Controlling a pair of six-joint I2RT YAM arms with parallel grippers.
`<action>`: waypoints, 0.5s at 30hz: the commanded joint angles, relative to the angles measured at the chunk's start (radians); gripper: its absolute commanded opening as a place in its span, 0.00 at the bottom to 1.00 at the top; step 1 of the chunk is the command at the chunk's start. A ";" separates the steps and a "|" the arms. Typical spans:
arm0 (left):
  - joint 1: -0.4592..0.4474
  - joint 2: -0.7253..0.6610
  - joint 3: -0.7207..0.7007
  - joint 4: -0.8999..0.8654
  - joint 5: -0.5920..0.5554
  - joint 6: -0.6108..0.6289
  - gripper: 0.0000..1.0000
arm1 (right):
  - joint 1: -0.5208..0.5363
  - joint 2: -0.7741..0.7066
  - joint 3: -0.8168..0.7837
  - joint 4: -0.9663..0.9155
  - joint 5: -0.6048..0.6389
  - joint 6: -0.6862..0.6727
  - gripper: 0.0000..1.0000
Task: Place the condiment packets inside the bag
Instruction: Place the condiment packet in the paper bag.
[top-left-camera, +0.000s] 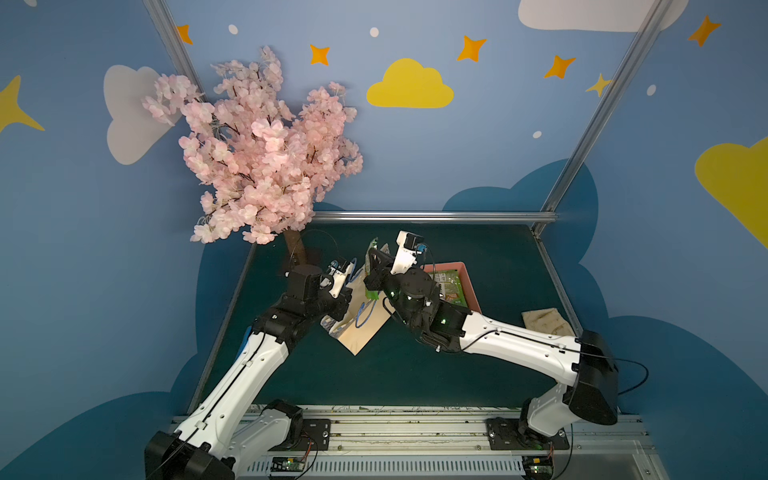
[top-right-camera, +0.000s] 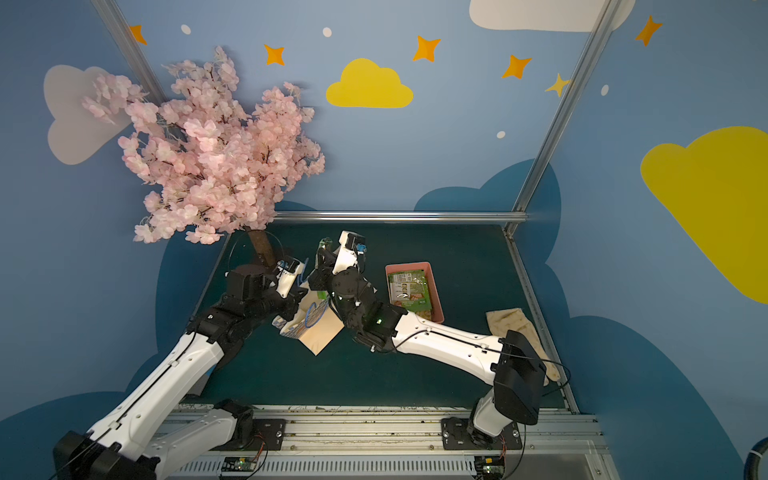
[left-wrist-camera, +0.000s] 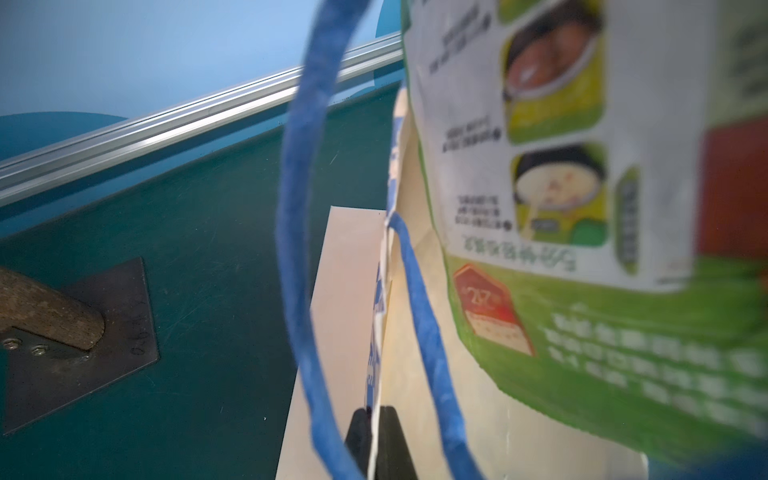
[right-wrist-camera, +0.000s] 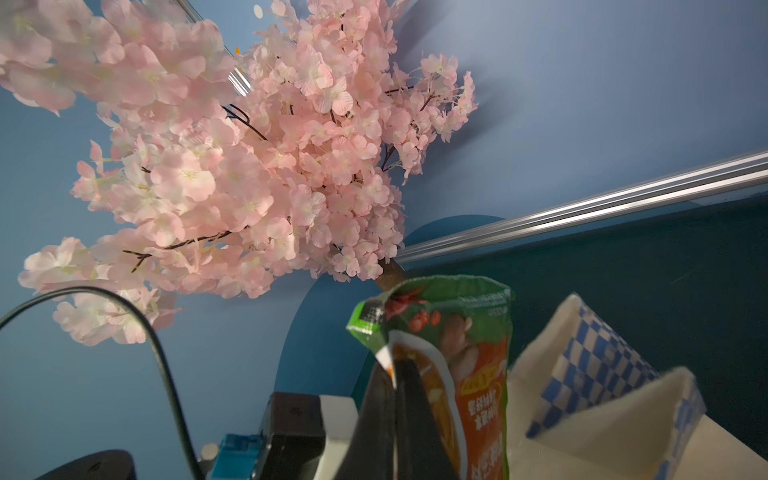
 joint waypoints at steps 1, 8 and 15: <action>-0.003 -0.014 0.072 -0.007 -0.004 -0.002 0.03 | 0.021 -0.004 0.005 -0.038 0.028 -0.043 0.00; -0.002 -0.001 0.152 -0.048 -0.016 -0.032 0.03 | 0.036 -0.013 0.013 -0.325 -0.040 -0.182 0.00; 0.002 0.004 0.196 -0.089 0.032 -0.069 0.03 | 0.019 -0.056 -0.010 -0.485 -0.007 -0.216 0.00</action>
